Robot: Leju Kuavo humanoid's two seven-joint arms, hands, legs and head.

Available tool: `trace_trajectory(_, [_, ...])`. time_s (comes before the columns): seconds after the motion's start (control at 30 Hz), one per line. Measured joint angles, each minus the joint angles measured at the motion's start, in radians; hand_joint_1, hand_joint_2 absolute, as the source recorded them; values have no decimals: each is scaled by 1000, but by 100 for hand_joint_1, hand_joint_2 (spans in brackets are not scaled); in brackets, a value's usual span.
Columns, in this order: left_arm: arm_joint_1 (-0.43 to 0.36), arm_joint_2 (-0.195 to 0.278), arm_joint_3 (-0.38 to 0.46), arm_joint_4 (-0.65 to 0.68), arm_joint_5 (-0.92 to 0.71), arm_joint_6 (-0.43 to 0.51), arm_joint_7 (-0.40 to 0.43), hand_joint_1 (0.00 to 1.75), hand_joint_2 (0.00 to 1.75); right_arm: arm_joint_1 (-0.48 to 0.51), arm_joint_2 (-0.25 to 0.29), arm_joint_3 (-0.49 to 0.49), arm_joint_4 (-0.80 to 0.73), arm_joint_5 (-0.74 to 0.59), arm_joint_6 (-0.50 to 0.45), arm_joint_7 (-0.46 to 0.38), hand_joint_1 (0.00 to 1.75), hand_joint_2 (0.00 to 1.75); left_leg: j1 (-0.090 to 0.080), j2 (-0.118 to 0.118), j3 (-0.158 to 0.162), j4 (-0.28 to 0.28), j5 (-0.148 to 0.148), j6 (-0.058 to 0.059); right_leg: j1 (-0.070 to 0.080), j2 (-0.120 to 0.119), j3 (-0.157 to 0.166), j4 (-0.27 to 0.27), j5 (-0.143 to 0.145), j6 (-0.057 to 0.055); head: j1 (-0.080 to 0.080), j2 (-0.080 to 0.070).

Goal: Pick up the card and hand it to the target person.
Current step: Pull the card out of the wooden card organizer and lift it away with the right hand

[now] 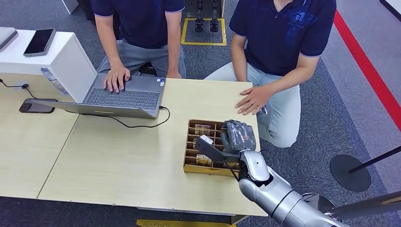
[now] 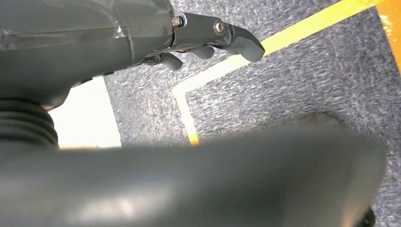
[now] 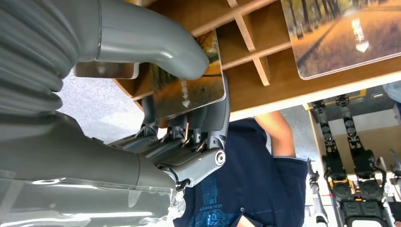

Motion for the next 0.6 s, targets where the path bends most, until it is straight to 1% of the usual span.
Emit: trace_trajectory(0.6, [-8, 0, -32, 0, -29, 27, 37, 0, 175, -2, 0, 2, 2, 2, -11, -4, 127, 175, 0, 0, 0, 0, 0, 0, 0, 0, 0, 0, 0, 0, 0, 0])
